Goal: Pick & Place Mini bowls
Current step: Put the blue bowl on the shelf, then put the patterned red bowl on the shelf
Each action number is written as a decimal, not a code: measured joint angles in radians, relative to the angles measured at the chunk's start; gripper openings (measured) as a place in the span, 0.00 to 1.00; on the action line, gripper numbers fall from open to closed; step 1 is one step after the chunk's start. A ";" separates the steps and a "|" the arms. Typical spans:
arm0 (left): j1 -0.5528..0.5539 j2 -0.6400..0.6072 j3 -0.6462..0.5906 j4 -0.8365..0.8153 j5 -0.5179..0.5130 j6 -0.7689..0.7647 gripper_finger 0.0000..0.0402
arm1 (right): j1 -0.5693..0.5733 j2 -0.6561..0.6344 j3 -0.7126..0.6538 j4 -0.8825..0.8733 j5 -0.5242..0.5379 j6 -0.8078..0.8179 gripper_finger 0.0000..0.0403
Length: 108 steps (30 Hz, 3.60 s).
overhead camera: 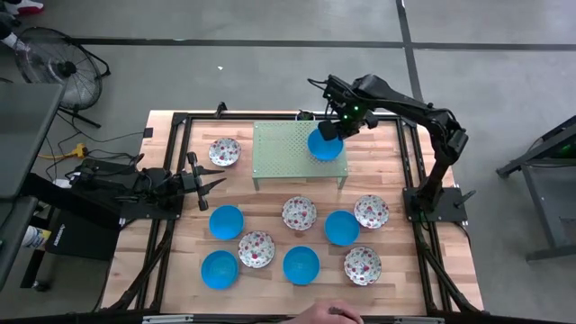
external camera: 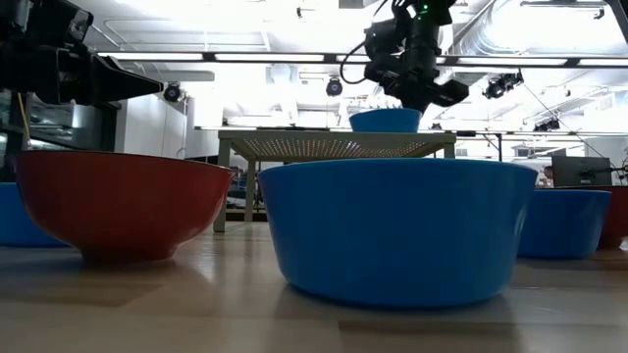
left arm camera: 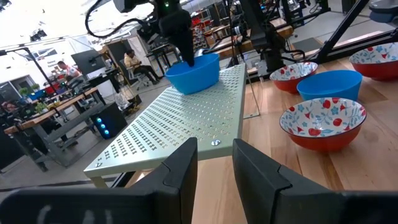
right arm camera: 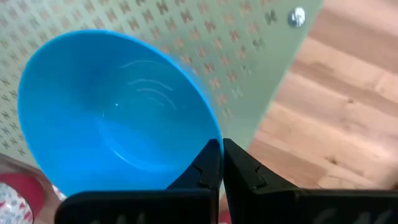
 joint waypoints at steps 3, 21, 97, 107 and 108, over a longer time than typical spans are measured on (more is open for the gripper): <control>0.000 0.000 0.000 0.000 0.000 0.000 0.24 | -0.007 0.000 0.000 0.011 0.001 -0.010 0.00; 0.000 0.000 0.000 0.000 0.000 0.000 0.24 | -0.013 0.000 0.000 0.013 -0.035 -0.106 0.05; 0.000 0.000 0.000 0.000 0.000 0.000 0.24 | 0.225 -0.711 -0.825 -0.025 -0.050 0.323 0.48; 0.000 0.000 0.000 -0.001 0.000 0.000 0.24 | 0.329 -0.791 -0.977 0.082 -0.010 0.473 0.48; 0.000 0.000 0.000 0.000 0.000 0.000 0.24 | 0.333 -0.791 -0.979 0.081 -0.007 0.475 0.48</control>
